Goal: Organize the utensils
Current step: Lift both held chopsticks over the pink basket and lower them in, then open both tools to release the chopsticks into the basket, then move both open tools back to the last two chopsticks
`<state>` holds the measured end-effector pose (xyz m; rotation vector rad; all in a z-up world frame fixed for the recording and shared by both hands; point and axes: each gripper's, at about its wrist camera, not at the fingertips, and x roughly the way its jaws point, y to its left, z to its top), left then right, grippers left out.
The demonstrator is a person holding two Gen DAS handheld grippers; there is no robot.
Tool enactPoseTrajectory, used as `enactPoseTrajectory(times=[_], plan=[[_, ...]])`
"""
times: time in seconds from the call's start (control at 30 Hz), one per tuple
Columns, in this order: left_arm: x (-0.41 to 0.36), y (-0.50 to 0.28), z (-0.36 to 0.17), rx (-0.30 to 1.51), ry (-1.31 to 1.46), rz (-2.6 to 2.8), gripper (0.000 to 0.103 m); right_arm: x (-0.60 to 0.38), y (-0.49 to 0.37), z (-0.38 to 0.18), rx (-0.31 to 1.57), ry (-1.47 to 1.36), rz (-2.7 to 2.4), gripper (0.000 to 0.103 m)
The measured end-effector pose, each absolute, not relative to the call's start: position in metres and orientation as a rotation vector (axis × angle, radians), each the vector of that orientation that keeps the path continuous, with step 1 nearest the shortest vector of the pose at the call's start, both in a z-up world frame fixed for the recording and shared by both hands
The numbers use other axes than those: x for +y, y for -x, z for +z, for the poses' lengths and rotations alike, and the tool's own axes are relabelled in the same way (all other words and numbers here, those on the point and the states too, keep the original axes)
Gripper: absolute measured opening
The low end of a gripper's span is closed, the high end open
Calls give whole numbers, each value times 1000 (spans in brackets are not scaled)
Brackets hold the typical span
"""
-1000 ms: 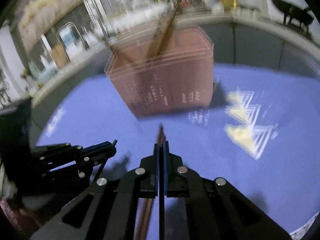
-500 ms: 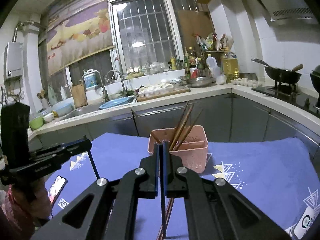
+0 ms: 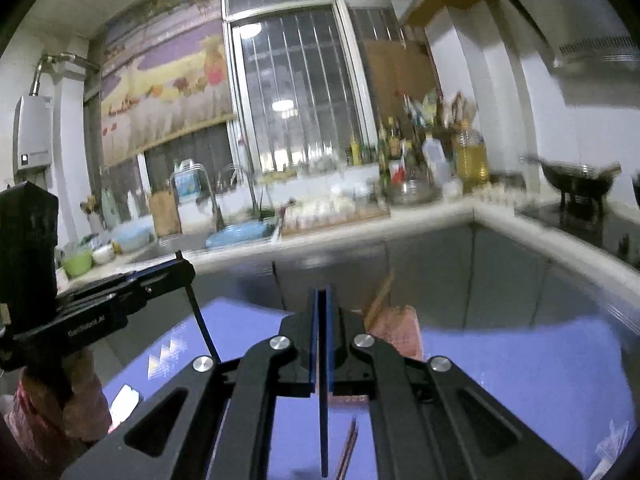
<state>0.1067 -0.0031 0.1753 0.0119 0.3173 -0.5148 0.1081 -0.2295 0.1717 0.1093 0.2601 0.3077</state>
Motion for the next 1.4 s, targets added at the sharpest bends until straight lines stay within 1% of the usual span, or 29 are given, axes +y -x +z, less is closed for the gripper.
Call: enactPoseTrajectory(times=[0.1,0.17,0.23,0.3,0.37,0.6,0.67,0.73,0.77,0.8,0.83,0.87,0.9,1.0,1.07,1.17,1.2,1.23,1.3,1.37,1.4], plan=[[-18,-128,212,234,-9,-480,4,-226,-140,210,188,-110,281,4],[-28,-139,223,193,-21,-450,4,-225,-161,224,153,-117,257,4],[-39,-157,223,158,-40,-408,4,-227,-180,227,132,-125,237,4],[-48,-173,212,173,-62,-385,4,-227,-204,218,145,-140,222,4],[-55,-195,191,236,-78,-368,4,-229,-222,201,180,-150,216,4],[-59,-245,124,433,-84,-310,5,-225,-272,124,396,-197,232,4],[-59,-253,113,496,-87,-296,11,-224,-278,113,435,-214,229,6],[-54,-250,113,491,-67,-287,20,-229,-275,113,431,-257,235,9],[-48,-243,121,459,-45,-281,22,-229,-272,117,420,-267,241,14],[-45,-239,128,439,-31,-281,24,-231,-265,124,398,-277,250,21],[-41,-233,137,416,-11,-286,24,-232,-258,132,374,-278,257,26],[-37,-226,146,393,10,-294,24,-234,-252,139,354,-279,264,34],[-31,-214,159,358,38,-307,24,-234,-241,148,322,-280,275,41],[-15,-176,180,267,93,-344,24,-235,-207,170,236,-269,305,42],[-3,-143,179,228,107,-376,24,-234,-177,172,208,-254,334,42],[6,-110,150,250,81,-406,24,-232,-141,148,236,-224,354,42],[7,-100,127,293,60,-411,24,-228,-127,126,280,-197,358,40],[6,-95,102,351,30,-411,24,-222,-115,96,353,-161,345,37],[1,-91,51,484,-35,-392,24,-209,-105,46,499,-87,302,24],[-3,-92,0,660,-51,-395,24,-200,-98,-6,648,-39,270,22],[-3,-92,-17,722,-46,-403,24,-197,-94,-27,707,-31,255,22]])
